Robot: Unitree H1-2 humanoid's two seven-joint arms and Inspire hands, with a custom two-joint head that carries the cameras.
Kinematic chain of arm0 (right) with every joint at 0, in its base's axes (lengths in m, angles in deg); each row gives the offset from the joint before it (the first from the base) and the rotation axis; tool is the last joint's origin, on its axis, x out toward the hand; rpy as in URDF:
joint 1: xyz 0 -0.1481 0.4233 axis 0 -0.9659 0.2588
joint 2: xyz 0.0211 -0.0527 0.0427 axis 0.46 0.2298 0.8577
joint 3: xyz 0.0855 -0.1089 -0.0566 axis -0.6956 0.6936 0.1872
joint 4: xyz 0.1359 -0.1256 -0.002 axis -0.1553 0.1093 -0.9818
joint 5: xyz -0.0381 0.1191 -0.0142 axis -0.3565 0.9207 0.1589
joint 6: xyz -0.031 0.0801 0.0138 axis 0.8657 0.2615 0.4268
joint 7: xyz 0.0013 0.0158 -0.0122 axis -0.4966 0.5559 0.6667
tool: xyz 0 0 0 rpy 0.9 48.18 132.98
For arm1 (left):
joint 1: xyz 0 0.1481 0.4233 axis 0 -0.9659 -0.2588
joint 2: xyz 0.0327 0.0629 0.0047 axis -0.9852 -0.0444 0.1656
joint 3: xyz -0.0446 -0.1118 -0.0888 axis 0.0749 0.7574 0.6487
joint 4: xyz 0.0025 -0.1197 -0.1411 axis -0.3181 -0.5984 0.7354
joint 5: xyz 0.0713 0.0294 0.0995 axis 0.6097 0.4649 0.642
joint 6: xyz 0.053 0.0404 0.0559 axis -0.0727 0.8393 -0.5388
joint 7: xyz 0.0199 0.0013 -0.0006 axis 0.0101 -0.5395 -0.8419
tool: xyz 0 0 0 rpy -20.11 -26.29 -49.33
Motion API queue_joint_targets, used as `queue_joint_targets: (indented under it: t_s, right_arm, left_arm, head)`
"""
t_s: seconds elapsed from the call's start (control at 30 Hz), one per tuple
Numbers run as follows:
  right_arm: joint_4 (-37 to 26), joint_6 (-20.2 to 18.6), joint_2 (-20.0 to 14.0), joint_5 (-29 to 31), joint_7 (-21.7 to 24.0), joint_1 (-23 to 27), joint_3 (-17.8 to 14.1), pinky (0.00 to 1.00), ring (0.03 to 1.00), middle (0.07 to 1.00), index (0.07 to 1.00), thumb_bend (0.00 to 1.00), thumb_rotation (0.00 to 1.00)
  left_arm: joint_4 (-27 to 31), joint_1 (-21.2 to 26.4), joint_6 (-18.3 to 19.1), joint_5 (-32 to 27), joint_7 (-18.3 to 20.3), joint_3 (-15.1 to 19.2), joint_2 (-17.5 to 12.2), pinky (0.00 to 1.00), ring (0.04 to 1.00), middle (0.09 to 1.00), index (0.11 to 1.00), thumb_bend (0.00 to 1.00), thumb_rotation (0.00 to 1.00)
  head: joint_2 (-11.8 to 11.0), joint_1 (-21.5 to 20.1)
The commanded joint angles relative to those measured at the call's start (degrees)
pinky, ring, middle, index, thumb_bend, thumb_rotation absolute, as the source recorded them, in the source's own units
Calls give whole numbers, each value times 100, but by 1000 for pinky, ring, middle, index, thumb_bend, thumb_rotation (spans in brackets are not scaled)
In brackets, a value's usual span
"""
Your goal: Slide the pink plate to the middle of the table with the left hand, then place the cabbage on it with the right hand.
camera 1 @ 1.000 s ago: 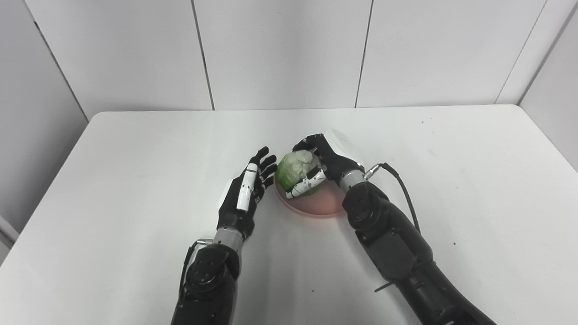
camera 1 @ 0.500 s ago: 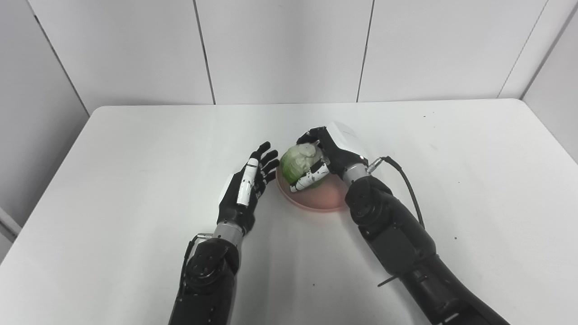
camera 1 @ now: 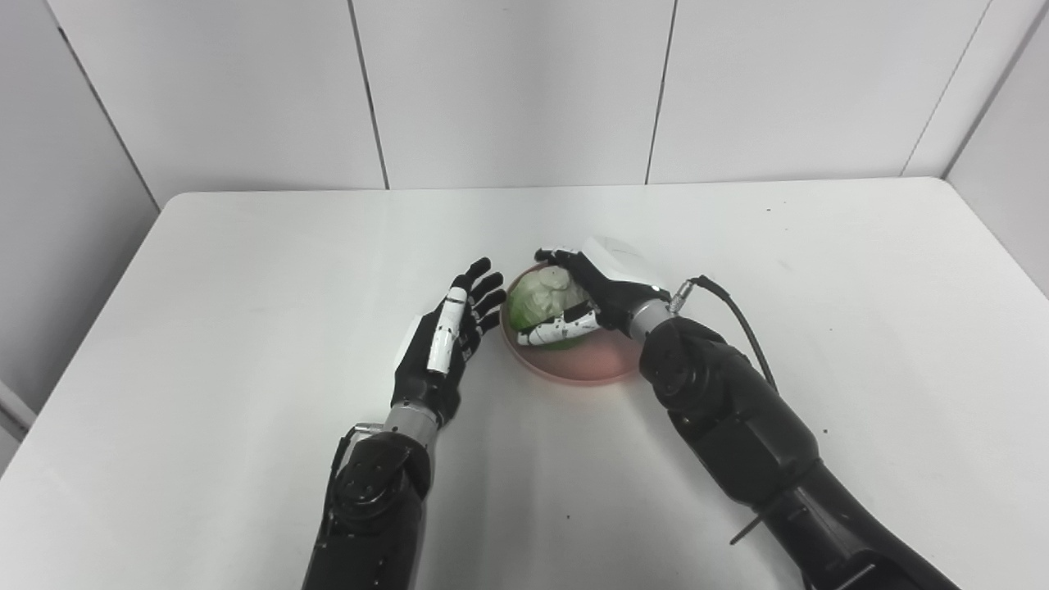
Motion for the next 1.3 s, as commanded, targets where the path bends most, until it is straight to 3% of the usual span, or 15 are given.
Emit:
queue_joint_targets:
  t_s: [0.0,0.33,0.53,0.63,0.67,0.73,0.8,0.9,1.27]
  right_arm:
    - [-244,298,-66,136,-24,65,-132,970,996,998,1000,1000,681]
    - [-631,797,-74,426,-513,-353,-505,936,1000,1000,1000,1000,766]
    - [-807,1628,175,912,-1189,-725,-986,838,1000,1000,1000,1000,742]
    - [-921,2063,351,1021,-1637,-920,-1215,884,999,1000,1000,1000,818]
    - [-996,2101,424,1063,-1750,-996,-1299,909,999,1000,1000,995,923]
    - [-1169,2068,546,1183,-1844,-1135,-1449,934,1000,1000,1000,976,969]
    - [-1443,1972,718,1595,-1828,-1379,-1703,984,1000,1000,1000,842,994]
    - [-1701,1877,922,2288,-1725,-1735,-2043,999,1000,1000,1000,760,1000]
    - [-1627,1888,1043,2745,-1793,-2588,-2402,1000,1000,1000,1000,627,1000]
  left_arm:
    - [-21,-94,239,-24,-27,33,-21,879,894,900,884,430,1000]
    - [-53,-125,119,13,-43,57,-55,884,886,889,876,422,1000]
    - [-98,-170,-151,30,-40,75,-93,891,892,898,885,414,1000]
    - [-109,-214,-338,25,-47,98,-114,893,892,900,889,410,1000]
    - [-121,-231,-427,26,-42,108,-126,899,898,905,894,406,1000]
    - [-138,-259,-561,34,-46,122,-143,902,903,911,898,405,1000]
    - [-120,-310,-657,65,-61,128,-171,917,918,927,914,408,1000]
    - [-42,-400,-703,78,-51,126,-206,937,932,939,928,412,1000]
    - [175,-782,-891,122,55,-61,-304,999,975,979,972,410,1000]
  head:
    - [0,0]
    - [-67,-78]
    - [-141,-165]
    - [-172,-216]
    - [-197,-244]
    - [-213,-251]
    - [-259,-257]
    - [-285,-250]
    - [-321,-244]
